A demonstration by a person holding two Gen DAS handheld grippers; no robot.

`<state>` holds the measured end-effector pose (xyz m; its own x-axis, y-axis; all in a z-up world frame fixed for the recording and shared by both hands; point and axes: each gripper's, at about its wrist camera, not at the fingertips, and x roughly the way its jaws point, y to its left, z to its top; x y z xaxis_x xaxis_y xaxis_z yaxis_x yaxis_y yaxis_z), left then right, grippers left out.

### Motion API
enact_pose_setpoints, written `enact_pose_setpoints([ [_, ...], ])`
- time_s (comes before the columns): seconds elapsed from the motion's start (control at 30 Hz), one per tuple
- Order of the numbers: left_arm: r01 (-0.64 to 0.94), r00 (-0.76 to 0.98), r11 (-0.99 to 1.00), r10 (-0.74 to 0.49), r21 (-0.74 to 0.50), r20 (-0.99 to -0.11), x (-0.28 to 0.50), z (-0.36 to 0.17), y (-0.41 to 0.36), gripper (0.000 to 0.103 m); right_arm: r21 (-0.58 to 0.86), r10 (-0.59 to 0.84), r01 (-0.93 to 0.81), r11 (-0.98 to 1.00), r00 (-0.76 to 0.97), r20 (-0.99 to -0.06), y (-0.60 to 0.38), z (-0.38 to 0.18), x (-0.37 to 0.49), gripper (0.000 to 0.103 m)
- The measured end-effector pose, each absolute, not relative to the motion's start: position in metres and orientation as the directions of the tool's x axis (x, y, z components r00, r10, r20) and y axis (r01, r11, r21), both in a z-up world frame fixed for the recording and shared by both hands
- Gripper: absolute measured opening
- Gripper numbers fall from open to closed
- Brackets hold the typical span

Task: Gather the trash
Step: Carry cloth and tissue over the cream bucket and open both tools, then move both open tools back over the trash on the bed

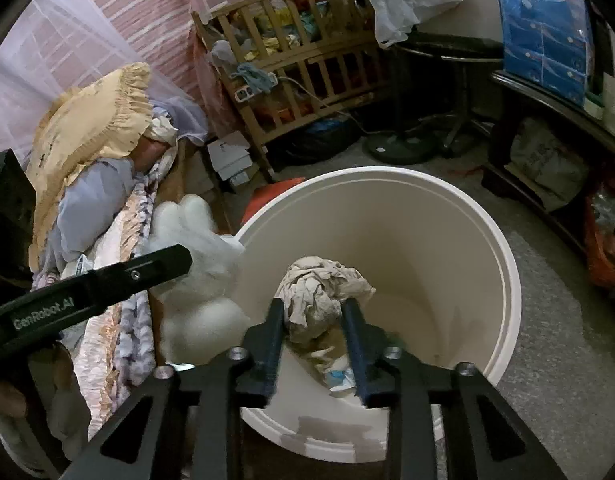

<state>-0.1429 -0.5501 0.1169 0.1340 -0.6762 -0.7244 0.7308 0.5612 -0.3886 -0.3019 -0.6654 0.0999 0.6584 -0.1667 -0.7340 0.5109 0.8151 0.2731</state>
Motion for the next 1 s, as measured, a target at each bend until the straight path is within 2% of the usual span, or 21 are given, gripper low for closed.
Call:
enact_pose_setpoints([
  [0.03, 0.728, 0.133, 0.563, -0.676, -0.391, -0.724, -0.142, 0.117, -0.549, 0.051, 0.271, -0.171, 0.514, 0.814, 0.657, -0.734, -0.665, 0.1, -0.302, 0.045],
  [0.17, 0.729, 0.148, 0.574, -0.663, -0.372, -0.734, -0.143, 0.12, -0.541, 0.051, 0.277, -0.168, 0.516, 0.81, 0.658, -0.734, -0.666, 0.099, -0.301, 0.047],
  [0.47, 0.698, 0.301, 0.677, -0.574, -0.234, -0.761, -0.14, 0.133, -0.486, 0.051, 0.271, -0.131, 0.459, 0.846, 0.671, -0.73, -0.649, 0.099, -0.288, 0.047],
  [0.83, 0.605, 0.451, 0.786, -0.471, -0.129, -0.758, -0.13, 0.145, -0.384, 0.051, 0.241, -0.066, 0.339, 0.91, 0.69, -0.721, -0.589, 0.106, -0.26, 0.05],
  [1.0, 0.548, 0.493, 0.829, -0.428, -0.112, -0.758, -0.125, 0.149, -0.33, 0.051, 0.278, 0.02, 0.248, 0.928, 0.711, -0.702, -0.547, 0.116, -0.24, 0.057],
])
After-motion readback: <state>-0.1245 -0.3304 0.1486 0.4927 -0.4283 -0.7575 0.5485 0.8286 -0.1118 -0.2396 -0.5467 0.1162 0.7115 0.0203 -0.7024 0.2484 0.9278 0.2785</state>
